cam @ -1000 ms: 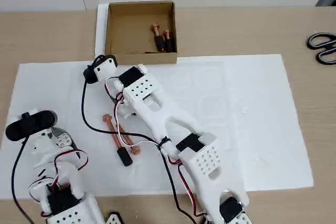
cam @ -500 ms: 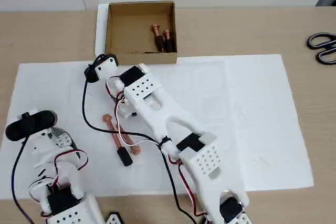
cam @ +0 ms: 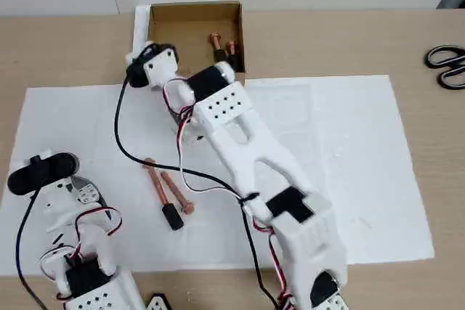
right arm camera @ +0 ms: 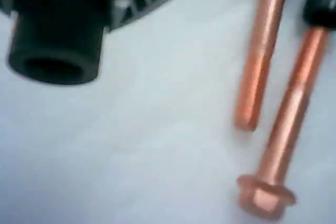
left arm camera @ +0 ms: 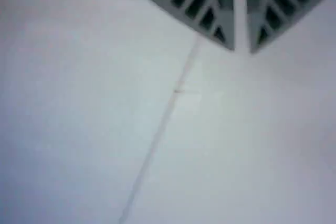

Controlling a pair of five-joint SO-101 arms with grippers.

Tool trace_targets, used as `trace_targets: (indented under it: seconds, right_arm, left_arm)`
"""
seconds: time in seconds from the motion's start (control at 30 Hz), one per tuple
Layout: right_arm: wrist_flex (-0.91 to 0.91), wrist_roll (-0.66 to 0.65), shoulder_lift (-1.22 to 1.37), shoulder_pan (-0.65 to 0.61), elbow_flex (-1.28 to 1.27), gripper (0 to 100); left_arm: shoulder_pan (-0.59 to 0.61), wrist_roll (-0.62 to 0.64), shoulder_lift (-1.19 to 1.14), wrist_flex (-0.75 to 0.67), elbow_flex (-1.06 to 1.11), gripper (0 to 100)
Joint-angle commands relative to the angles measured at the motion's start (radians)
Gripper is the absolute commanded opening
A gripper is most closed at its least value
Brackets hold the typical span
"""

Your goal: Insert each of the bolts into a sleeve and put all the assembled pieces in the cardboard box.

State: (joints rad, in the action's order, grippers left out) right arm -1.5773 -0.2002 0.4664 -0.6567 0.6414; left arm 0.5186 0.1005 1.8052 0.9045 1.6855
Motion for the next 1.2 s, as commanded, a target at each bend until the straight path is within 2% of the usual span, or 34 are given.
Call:
trace_targets:
  seconds: [0.0,0.1,0.27,0.47,0.73,1.17]
  right_arm:
    - [-0.039,-0.006,-0.15,0.048,0.061,0.6]
    - [-0.074,-0.003,-0.22,0.11,0.061,0.6]
    - [-0.097,0.075,-0.328,0.223,0.06,0.6]
    - [-0.105,0.072,-0.507,0.24,-0.015,0.5]
    - [-0.097,0.072,-0.791,0.248,-0.4,0.4]
    - [0.151,0.078,-1.265,0.274,-0.984,0.7]
  left_arm:
    - [0.006,0.002,0.014,0.002,-0.007,1]
    - [0.006,0.002,0.014,0.002,-0.007,1]
    - [0.006,0.002,0.014,0.002,-0.007,1]
    - [0.006,0.002,0.014,-0.002,-0.007,1]
    - [0.006,0.002,0.014,-0.002,-0.007,1]
    - [0.006,0.002,0.014,-0.002,-0.007,1]
